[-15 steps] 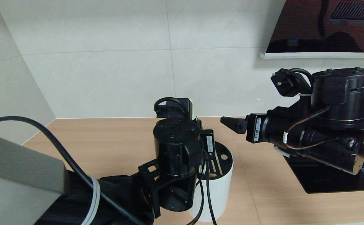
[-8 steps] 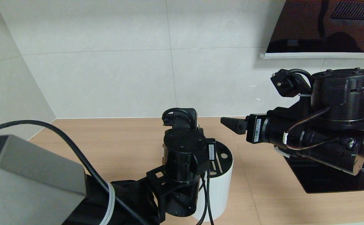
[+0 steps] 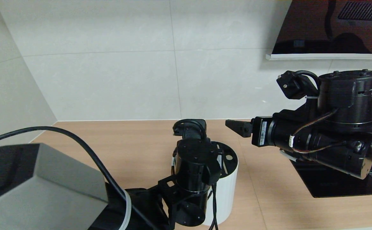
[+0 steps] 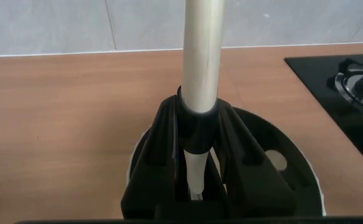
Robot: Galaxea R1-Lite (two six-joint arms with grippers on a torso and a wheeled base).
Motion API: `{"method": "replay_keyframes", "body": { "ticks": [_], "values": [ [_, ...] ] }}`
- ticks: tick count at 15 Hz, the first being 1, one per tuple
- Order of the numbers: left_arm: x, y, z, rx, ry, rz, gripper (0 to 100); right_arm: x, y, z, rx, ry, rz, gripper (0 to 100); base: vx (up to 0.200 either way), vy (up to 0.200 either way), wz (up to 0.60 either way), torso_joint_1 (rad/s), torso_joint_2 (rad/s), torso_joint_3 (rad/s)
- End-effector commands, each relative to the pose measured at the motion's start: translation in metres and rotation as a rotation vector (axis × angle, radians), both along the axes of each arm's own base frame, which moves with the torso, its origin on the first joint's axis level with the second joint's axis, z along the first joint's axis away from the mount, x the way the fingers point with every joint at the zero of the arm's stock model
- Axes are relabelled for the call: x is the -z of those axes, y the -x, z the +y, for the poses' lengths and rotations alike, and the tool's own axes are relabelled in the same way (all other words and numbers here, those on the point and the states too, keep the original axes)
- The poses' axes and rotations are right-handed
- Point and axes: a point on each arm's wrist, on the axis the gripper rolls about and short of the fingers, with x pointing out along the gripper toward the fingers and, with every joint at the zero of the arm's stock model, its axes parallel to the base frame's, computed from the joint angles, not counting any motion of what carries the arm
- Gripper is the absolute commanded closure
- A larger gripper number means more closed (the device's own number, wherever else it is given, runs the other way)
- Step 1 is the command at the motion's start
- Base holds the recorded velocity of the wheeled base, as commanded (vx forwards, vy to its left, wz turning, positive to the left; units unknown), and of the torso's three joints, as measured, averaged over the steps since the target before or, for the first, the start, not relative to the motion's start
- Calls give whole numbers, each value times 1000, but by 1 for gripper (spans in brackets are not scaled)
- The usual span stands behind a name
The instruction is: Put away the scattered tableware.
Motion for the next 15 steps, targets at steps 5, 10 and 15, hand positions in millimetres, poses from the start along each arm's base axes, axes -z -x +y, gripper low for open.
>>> {"method": "replay_keyframes", "body": {
  "ticks": [5, 10, 15],
  "values": [
    [2, 3, -1, 6, -5, 4, 0, 0, 0, 0, -1, -1, 0, 0, 0, 0, 0, 0, 0, 0],
    [-4, 6, 3, 10, 6, -5, 0, 0, 0, 0, -1, 0, 1, 0, 0, 0, 0, 0, 0, 0],
    [-16, 12, 10, 33, 32, -19, 0, 1, 0, 0, -1, 2, 3, 0, 0, 0, 0, 0, 0, 0]
  ]
}}
